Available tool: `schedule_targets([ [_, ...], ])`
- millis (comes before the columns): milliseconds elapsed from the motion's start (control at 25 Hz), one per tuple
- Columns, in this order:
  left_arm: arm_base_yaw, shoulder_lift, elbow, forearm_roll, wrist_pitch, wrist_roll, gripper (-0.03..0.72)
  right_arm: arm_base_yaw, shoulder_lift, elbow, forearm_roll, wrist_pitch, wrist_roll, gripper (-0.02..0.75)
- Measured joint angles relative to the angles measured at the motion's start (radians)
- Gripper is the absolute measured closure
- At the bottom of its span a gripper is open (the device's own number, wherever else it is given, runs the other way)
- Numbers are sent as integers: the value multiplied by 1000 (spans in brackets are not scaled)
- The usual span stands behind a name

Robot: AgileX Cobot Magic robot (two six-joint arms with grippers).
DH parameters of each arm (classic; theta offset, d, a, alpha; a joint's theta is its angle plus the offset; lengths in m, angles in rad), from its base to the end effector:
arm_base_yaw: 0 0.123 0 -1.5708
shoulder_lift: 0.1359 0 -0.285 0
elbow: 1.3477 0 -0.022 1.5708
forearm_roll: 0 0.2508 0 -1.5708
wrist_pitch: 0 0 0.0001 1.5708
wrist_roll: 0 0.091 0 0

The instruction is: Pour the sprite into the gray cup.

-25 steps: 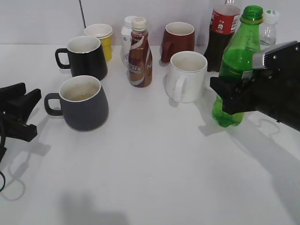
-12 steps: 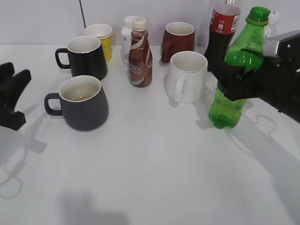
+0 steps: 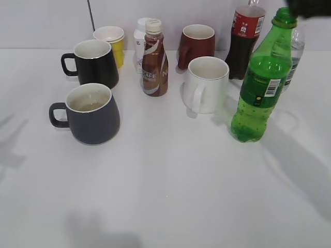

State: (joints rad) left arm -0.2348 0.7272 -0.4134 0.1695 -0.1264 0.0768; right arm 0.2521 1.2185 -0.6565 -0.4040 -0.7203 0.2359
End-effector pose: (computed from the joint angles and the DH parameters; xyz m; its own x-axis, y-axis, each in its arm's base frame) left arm 0.1499 -0.0378 0.2953 -0.0347 0.2576 -0.9656 0.2696 0.9328 0.2392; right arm 0.2440 0.0872 0.3240 0.2323 -0.0149 -0.9725 -0.4707 0.8733 -0.1258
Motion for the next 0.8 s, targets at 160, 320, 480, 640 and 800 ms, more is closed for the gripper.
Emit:
schedule_targets([
  [160, 0, -157, -209, -61, 446, 0, 402, 41, -143, -62, -105, 272, 130, 110],
  [320, 0, -256, -335, -69, 781, 0, 402, 148, -266, -66, -196, 491, 227, 115],
  [480, 0, -353, -348, -68, 935, 0, 402, 267, -469, -66, -205, 726, 243, 122],
  [640, 0, -455, -350, -68, 1040, 0, 400, 332, -645, -72, -153, 1077, 190, 125],
  [800, 0, -559, -351, -68, 1147, 0, 379, 340, -812, -72, 65, 1457, -15, 134],
])
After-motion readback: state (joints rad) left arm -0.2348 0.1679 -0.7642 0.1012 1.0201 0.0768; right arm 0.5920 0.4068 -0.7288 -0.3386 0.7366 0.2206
